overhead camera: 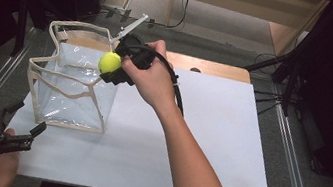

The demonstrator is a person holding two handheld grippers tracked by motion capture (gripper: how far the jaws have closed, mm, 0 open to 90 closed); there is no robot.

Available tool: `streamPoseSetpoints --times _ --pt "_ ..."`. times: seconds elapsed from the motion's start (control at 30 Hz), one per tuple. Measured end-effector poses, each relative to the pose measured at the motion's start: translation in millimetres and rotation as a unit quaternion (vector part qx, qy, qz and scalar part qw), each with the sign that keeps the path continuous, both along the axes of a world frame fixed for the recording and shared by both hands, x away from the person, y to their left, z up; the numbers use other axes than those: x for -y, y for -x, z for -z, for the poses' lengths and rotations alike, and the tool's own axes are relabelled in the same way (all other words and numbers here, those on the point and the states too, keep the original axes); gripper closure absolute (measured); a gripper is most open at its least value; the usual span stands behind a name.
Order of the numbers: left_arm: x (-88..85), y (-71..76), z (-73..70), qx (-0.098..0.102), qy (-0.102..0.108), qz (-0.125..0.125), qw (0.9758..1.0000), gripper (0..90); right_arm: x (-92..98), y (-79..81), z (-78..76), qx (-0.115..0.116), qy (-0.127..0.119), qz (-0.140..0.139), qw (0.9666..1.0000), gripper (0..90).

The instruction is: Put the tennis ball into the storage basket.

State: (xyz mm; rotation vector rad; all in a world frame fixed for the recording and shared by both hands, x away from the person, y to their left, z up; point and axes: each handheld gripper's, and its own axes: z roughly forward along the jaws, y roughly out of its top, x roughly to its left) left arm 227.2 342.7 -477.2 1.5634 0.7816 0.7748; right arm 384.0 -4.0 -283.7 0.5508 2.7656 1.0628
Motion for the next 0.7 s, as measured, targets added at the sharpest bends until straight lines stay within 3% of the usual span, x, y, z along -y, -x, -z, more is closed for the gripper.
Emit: streamPoseSetpoints --times 0.7 --pt "-0.7 -0.1 -0.2 0.001 0.002 0.002 1.0 5.2 -15.2 -6.8 -9.8 0.003 0.0 -0.004 1.0 23.6"
